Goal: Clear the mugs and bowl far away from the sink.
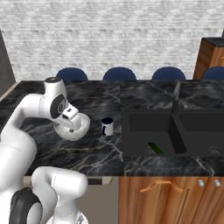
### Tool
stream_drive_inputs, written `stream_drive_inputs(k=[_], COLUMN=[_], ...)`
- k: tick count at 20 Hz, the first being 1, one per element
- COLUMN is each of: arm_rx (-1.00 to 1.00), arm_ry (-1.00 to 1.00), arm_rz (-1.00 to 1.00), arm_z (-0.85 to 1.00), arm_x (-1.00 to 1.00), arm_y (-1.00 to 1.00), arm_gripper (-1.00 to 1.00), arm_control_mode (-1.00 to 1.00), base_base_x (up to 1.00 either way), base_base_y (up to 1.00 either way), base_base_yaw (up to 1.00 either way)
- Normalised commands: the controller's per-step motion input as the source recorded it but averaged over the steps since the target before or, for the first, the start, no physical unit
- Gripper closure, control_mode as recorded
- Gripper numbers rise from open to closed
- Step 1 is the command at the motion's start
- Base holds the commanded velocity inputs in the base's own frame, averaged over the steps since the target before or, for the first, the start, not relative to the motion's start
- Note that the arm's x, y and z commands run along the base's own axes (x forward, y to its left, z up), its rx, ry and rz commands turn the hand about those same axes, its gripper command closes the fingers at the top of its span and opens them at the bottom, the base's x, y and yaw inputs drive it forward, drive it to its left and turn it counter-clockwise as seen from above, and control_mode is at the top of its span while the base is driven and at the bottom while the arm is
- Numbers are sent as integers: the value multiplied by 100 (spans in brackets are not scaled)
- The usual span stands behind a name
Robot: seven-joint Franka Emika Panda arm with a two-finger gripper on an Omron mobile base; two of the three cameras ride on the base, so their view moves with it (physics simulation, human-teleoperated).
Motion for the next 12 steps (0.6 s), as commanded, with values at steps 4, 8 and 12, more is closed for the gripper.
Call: stream_drive_inputs(k=[4, 8, 12], arm_rx=[0, 0, 0], arm_ry=[0, 0, 0], arm_rz=[0, 0, 0], arm_z=[-13, -11, -12], arm_x=[27, 31, 36], arm_y=[-4, -3, -3], arm_gripper=[-100, -100, -100], arm_control_mode=[-100, -100, -100], base_base_x=[0, 0, 0], base_base_y=[0, 0, 0], base_base_yaw=[0, 0, 0])
